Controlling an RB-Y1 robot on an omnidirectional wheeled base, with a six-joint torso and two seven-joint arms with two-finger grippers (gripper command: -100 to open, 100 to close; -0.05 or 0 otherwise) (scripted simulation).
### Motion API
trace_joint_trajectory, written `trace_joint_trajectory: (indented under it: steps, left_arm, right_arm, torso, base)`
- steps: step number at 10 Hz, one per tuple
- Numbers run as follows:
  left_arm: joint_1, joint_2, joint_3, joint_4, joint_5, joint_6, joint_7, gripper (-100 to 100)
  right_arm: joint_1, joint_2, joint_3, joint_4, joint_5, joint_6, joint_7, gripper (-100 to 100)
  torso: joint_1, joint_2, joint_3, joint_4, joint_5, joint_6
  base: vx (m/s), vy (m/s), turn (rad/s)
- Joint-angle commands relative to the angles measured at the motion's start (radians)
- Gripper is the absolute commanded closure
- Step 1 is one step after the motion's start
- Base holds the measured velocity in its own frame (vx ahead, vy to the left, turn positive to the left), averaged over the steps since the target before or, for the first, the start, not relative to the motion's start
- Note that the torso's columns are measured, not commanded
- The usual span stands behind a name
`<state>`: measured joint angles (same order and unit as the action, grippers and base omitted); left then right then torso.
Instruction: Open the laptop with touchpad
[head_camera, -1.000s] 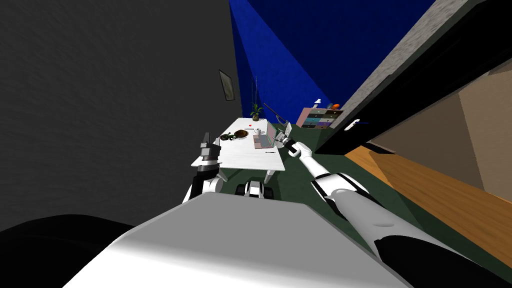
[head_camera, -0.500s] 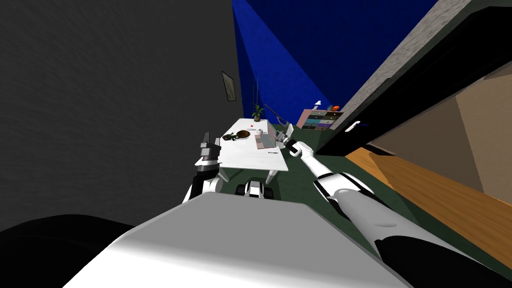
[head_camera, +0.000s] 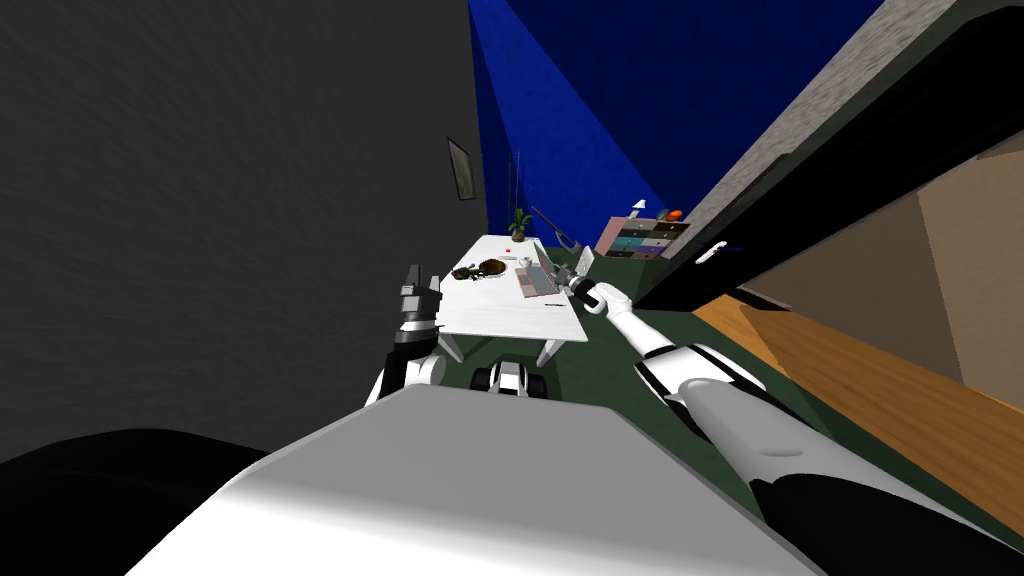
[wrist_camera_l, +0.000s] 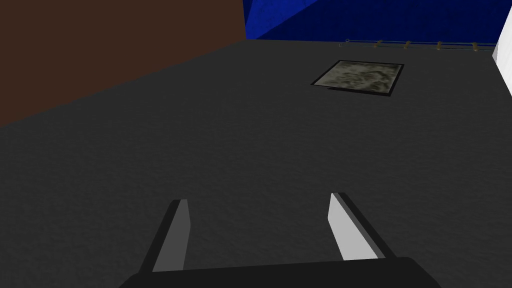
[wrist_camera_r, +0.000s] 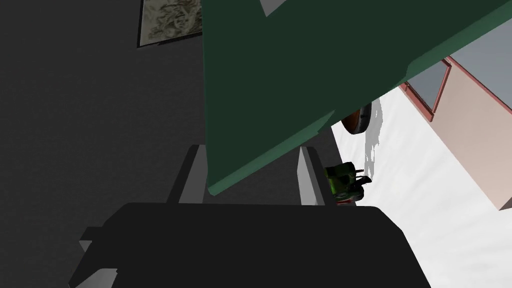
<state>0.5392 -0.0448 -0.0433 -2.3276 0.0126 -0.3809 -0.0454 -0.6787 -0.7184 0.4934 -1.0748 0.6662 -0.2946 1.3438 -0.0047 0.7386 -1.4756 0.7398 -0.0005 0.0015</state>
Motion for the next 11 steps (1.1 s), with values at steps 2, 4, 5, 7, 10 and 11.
trace_joint_trajectory:
  steps: [2,4,5,7,10,11]
  left_arm:
    - [0.0,0.0,0.0,0.0,0.0,0.0,0.0,0]
    - [0.0,0.0,0.0,0.0,0.0,0.0,0.0,0]
    - [0.0,0.0,0.0,0.0,0.0,0.0,0.0,0]
    - [0.0,0.0,0.0,0.0,0.0,0.0,0.0,0]
    - [0.0,0.0,0.0,0.0,0.0,0.0,0.0,0]
    - [0.0,0.0,0.0,0.0,0.0,0.0,0.0,0]
  right_arm:
    - [0.015,-0.019,0.037,-0.018,0.058,0.029,0.092,100]
    - [0.023,-0.029,0.056,-0.027,0.087,0.044,0.137,100]
    - [0.027,-0.034,0.065,-0.032,0.102,0.051,0.16,100]
    - [0.035,-0.043,0.084,-0.041,0.131,0.066,0.206,100]
    - [0.057,-0.04,0.111,-0.057,0.17,0.103,0.262,100]
    - [0.057,-0.04,0.111,-0.057,0.17,0.103,0.265,100]
  torso:
    - [0.006,0.003,0.002,-0.001,0.002,0.002]
    - [0.005,0.003,0.002,0.001,0.002,0.0]
    - [0.005,0.004,0.002,0.002,0.002,-0.001]
    - [0.005,0.004,0.003,0.002,0.002,-0.001]
    - [0.004,0.003,0.002,0.002,0.002,-0.002]
    - [0.004,0.002,0.001,0.0,0.001,-0.001]
  base:
    - [0.011,0.116,-0.034]
    - [0.01,0.095,-0.025]
    - [0.001,0.094,-0.022]
    - [-0.003,0.084,-0.025]
    - [0.007,0.053,-0.017]
    - [0.018,0.049,-0.021]
